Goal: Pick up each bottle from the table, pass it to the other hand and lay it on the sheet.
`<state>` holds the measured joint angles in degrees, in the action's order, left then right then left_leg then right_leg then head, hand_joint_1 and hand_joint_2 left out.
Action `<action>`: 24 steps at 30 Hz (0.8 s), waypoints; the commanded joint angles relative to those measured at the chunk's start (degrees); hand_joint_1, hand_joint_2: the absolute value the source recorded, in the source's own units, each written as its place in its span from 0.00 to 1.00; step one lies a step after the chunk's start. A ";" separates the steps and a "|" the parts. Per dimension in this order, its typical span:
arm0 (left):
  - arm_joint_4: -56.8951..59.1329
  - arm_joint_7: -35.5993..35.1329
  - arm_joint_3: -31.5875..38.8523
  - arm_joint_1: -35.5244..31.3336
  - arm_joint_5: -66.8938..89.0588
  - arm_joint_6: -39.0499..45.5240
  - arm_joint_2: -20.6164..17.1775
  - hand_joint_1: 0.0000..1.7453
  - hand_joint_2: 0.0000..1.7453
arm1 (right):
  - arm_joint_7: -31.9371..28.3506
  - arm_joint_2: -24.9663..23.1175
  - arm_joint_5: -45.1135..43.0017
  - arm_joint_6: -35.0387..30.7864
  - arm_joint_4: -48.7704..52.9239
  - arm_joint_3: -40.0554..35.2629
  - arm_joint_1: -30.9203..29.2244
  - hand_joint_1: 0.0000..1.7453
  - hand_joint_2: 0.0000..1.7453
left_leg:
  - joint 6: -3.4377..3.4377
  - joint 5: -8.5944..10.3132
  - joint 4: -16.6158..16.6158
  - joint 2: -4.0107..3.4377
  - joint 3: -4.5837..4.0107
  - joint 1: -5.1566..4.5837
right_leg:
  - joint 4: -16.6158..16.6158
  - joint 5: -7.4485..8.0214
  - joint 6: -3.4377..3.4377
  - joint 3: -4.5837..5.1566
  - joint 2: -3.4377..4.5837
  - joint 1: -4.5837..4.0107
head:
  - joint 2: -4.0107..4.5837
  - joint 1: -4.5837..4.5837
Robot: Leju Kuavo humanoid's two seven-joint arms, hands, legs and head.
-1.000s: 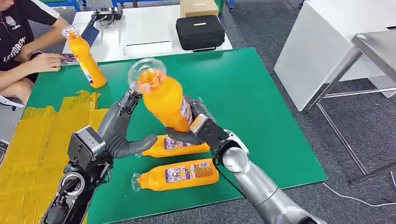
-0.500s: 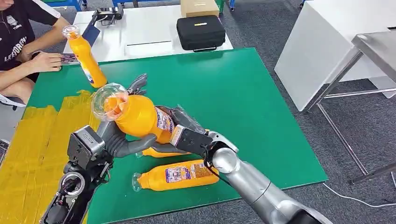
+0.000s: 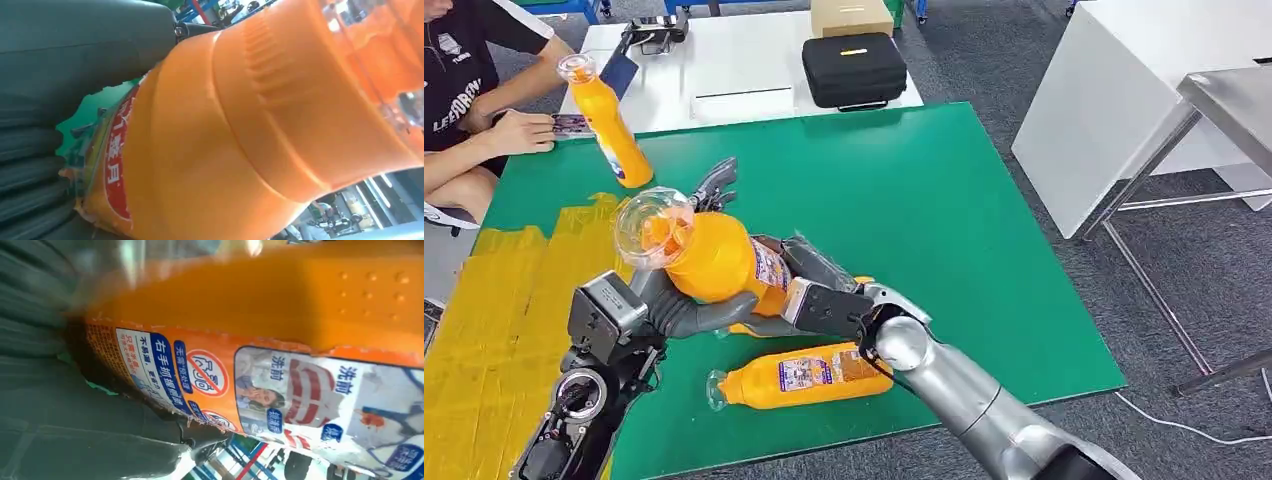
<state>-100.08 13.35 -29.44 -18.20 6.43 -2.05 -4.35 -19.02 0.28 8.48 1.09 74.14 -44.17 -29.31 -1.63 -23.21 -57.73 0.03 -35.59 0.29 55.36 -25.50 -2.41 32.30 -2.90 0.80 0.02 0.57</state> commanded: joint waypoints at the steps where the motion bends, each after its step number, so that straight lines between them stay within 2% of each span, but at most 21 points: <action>1: 2.94 0.68 -0.34 -0.96 0.66 1.12 0.08 1.00 1.00 | -0.82 0.50 1.17 0.09 -2.01 -2.97 -1.41 1.00 1.00 | 0.09 -0.15 0.07 -0.09 0.41 -0.01 | -0.08 -0.13 0.14 -0.40 0.35 0.03 | 0.00 -0.02; 2: 2.94 0.68 -0.34 -0.96 0.66 1.12 0.08 1.00 1.00 | -0.82 0.50 1.17 0.09 -2.01 -2.97 -1.41 1.00 1.00 | 0.04 -0.03 0.04 -0.02 0.11 0.00 | -0.05 -0.03 0.06 -0.11 0.13 0.01 | 0.00 -0.02; 6: 2.94 0.68 -0.34 -0.96 0.66 1.12 0.08 1.00 1.00 | -0.82 0.50 1.17 0.09 -2.01 -2.97 -1.41 1.00 1.00 | 0.05 -0.06 0.05 -0.03 0.18 -0.01 | -0.05 -0.06 0.08 -0.17 0.17 0.02 | 0.00 0.00; 8: 2.94 0.68 -0.34 -0.96 0.66 1.12 0.08 1.00 1.00 | -0.82 0.50 1.17 0.09 -2.01 -2.97 -1.41 1.00 1.00 | 0.11 -0.19 0.06 -0.06 0.48 -0.01 | -0.06 -0.19 0.17 -0.47 0.35 0.04 | 0.00 -0.02; 15: 2.94 0.68 -0.34 -0.96 0.66 1.12 0.08 1.00 1.00 | -0.82 0.50 1.17 0.09 -2.01 -2.97 -1.41 1.00 1.00 | 0.04 -0.03 0.04 -0.01 0.12 -0.01 | -0.04 -0.04 0.05 -0.12 0.11 0.02 | 0.00 -0.02; 18: 2.94 0.68 -0.34 -0.96 0.66 1.12 0.08 1.00 1.00 | -0.82 0.50 1.17 0.09 -2.01 -2.97 -1.41 1.00 1.00 | 0.04 -0.04 0.04 -0.03 0.13 -0.01 | -0.04 -0.04 0.06 -0.12 0.15 0.02 | 0.00 -0.02; 19: 2.94 0.68 -0.34 -0.96 0.66 1.12 0.08 1.00 1.00 | -0.82 0.50 1.17 0.09 -2.01 -2.97 -1.41 1.00 1.00 | 0.11 -0.18 0.07 -0.09 0.49 -0.03 | -0.07 -0.17 0.16 -0.47 0.39 0.06 | 0.00 -0.02; 20: 2.94 0.68 -0.34 -0.96 0.66 1.12 0.08 1.00 1.00 | -0.82 0.50 1.17 0.09 -2.01 -2.97 -1.41 1.00 1.00 | 0.06 -0.07 0.04 -0.03 0.21 0.00 | -0.05 -0.07 0.09 -0.21 0.19 0.01 | 0.00 -0.02; 24: 2.29 0.95 0.76 -0.30 0.39 2.48 0.51 1.00 1.00 | -0.59 0.40 1.23 0.06 -1.36 -2.53 -0.95 1.00 1.00 | 0.08 -0.13 0.06 -0.06 0.35 -0.02 | -0.06 -0.13 0.12 -0.33 0.28 0.05 | 0.00 0.00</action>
<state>-100.00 14.32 -29.42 -17.55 7.02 -0.98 -4.26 -19.74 0.15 9.62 1.05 73.81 -44.74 -29.06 -1.63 -23.21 -57.74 0.02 -35.59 0.29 55.36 -25.50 -2.41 32.30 -2.90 0.80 0.02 0.57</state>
